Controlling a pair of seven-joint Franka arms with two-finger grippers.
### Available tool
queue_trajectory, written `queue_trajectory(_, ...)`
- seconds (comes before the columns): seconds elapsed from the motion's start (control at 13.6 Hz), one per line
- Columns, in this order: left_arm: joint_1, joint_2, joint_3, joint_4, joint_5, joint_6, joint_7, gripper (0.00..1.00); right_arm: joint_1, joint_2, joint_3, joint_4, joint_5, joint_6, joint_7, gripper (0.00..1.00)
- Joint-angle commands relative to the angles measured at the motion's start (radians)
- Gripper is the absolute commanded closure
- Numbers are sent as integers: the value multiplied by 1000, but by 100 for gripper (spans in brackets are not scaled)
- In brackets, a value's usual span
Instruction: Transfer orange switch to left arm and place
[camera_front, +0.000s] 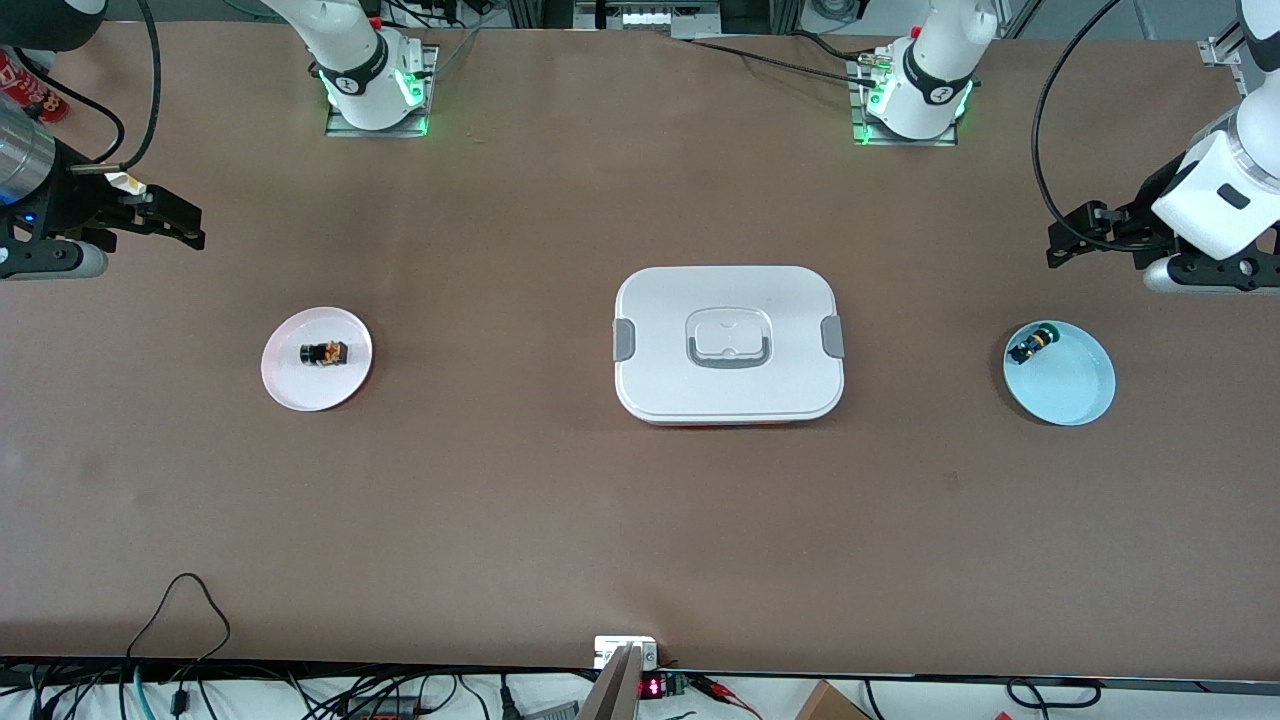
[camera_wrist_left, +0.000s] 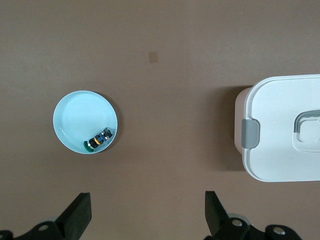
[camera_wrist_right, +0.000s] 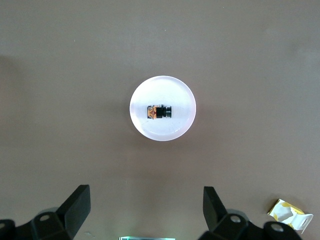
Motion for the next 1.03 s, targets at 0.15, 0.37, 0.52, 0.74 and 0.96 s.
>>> queue_trajectory(0.15, -1, 9, -2, 30, -6, -24, -5, 0, 1, 3, 0, 25, 9, -35, -1, 0)
queue_trajectory(0.37, -5, 7, -4, 32, -6, -37, -5, 0, -1, 23, 0, 25, 11, -36, -3, 0)
queue_trajectory(0.52, -10, 7, -7, 33, -6, -37, -6, 0, 2, 39, 3, 25, 9, -36, -9, 0)
queue_trajectory(0.74, -8, 9, -2, 33, -6, -37, -5, 0, 2, 65, 4, 25, 11, -36, -10, 0)
queue_trajectory(0.96, -7, 7, -4, 33, -6, -37, -5, 0, 18, 77, 4, 22, 8, -53, -1, 0)
